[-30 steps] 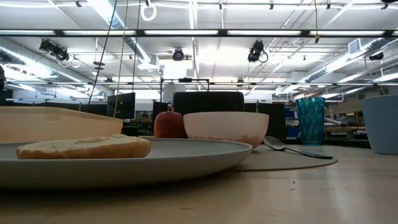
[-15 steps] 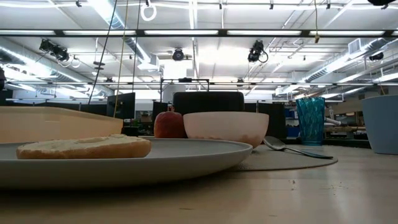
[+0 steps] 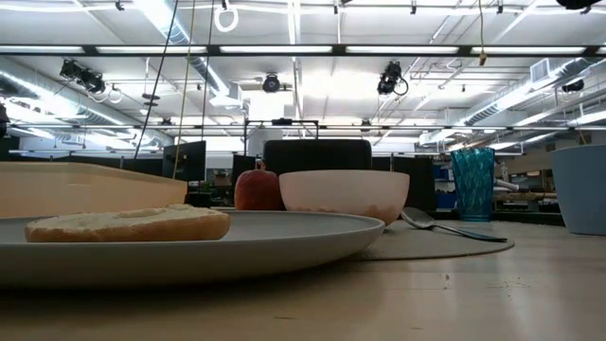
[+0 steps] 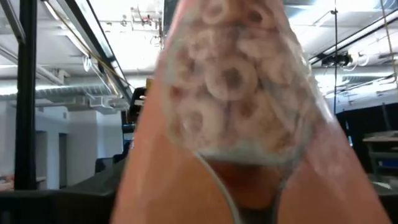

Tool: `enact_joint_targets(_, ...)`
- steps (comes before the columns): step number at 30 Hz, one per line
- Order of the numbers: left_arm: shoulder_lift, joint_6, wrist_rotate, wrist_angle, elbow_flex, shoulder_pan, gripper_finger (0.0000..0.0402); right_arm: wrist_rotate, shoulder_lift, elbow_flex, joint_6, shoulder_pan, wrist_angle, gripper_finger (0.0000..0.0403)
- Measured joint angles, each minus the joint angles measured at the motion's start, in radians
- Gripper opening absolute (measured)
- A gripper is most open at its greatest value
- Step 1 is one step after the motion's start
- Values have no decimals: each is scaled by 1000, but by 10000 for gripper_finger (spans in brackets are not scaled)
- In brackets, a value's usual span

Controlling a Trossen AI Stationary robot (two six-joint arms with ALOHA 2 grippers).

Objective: Arrange a breakfast setting
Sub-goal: Pour the cereal from the cereal box into the orange bowl

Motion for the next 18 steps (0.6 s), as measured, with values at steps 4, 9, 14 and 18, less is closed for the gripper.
enact_joint_targets(4, -20, 7, 45, -44, 0, 35, 12, 1, -23, 0, -39, 0, 5, 327)
enact_joint_targets(9, -78, 78, 52, -142, -1, 84, 7, 29, -56, 0, -63, -1, -2, 356)
enact_joint_targets(14, -173, 177, 6, -363, 0, 146, 6, 40, -72, 0, -101, 0, -2, 366)
enact_joint_targets(18, -266, 296, -156, -631, 0, 187, 6, 47, -72, 0, -97, 0, -3, 364)
